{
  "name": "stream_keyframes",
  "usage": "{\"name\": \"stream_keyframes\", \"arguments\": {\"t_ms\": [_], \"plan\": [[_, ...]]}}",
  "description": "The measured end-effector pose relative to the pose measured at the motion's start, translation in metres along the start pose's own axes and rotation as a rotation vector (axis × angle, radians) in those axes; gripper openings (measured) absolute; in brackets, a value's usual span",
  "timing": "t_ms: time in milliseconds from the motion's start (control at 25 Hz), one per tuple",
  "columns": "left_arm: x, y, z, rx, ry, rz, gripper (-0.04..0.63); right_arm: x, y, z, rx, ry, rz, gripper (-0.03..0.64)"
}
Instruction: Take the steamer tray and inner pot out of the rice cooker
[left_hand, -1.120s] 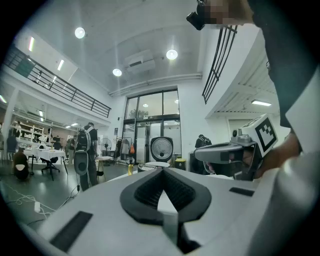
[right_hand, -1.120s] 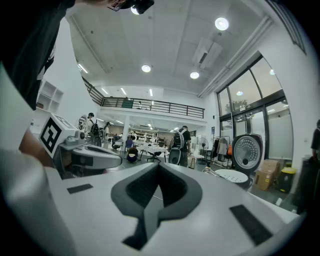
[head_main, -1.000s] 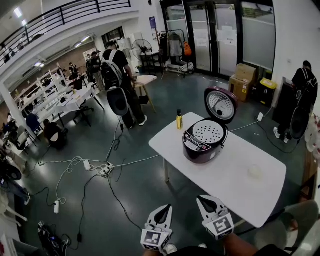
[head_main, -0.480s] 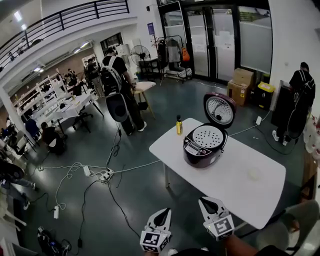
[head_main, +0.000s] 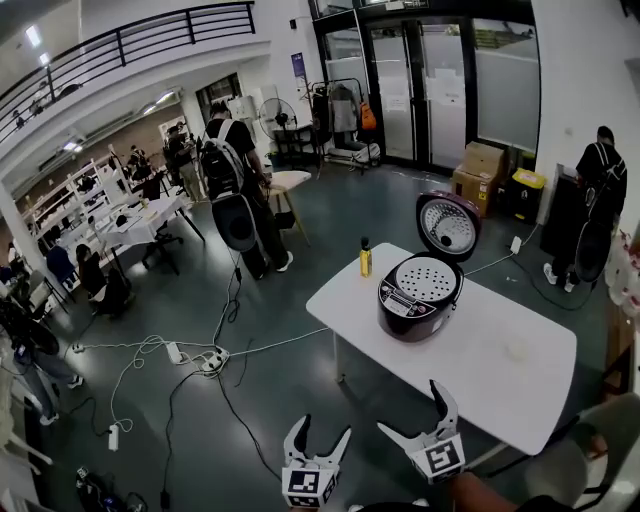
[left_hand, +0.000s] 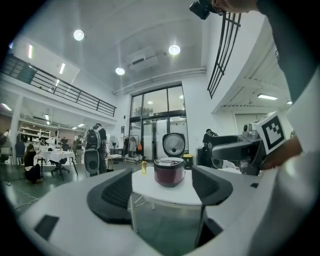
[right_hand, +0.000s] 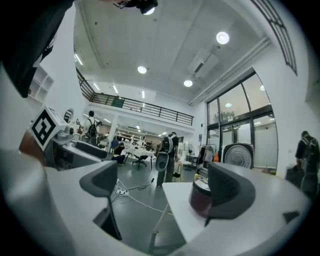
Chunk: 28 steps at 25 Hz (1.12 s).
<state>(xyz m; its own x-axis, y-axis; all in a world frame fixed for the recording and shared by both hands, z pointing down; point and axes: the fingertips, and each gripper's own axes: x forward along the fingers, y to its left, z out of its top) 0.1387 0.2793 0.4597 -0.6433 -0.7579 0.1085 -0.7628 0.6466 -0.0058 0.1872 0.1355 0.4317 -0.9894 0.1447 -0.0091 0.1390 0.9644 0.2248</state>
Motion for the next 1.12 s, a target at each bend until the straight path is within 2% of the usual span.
{"name": "stream_keyframes", "arguments": {"t_ms": [80, 120, 240, 400, 600, 840, 960, 1120], "plan": [[-0.001, 0.010, -0.002, -0.010, -0.013, 0.005, 0.481, 0.001, 0.002, 0.003, 0.024, 0.004, -0.039, 0.580], [-0.001, 0.015, -0.004, -0.015, -0.018, 0.005, 0.531, 0.001, 0.002, 0.003, 0.036, 0.005, -0.052, 0.592], [0.004, 0.028, -0.008, -0.033, -0.026, -0.001, 0.584, 0.007, 0.002, -0.002, 0.041, 0.015, -0.077, 0.592], [0.019, 0.038, -0.008, -0.041, -0.037, -0.010, 0.592, 0.018, -0.009, -0.004, 0.035, 0.021, -0.096, 0.592], [0.063, 0.046, -0.017, -0.015, 0.019, -0.044, 0.594, 0.044, -0.040, -0.012, 0.039, 0.027, -0.119, 0.592], [0.144, 0.048, -0.009, -0.025, 0.016, -0.090, 0.592, 0.089, -0.104, -0.026, 0.039, 0.031, -0.167, 0.592], [0.188, 0.051, -0.003, -0.006, 0.026, -0.123, 0.592, 0.113, -0.136, -0.028, 0.047, 0.027, -0.192, 0.592], [0.244, 0.050, 0.017, 0.010, -0.014, -0.150, 0.589, 0.137, -0.178, -0.034, 0.040, 0.037, -0.211, 0.592]]}}
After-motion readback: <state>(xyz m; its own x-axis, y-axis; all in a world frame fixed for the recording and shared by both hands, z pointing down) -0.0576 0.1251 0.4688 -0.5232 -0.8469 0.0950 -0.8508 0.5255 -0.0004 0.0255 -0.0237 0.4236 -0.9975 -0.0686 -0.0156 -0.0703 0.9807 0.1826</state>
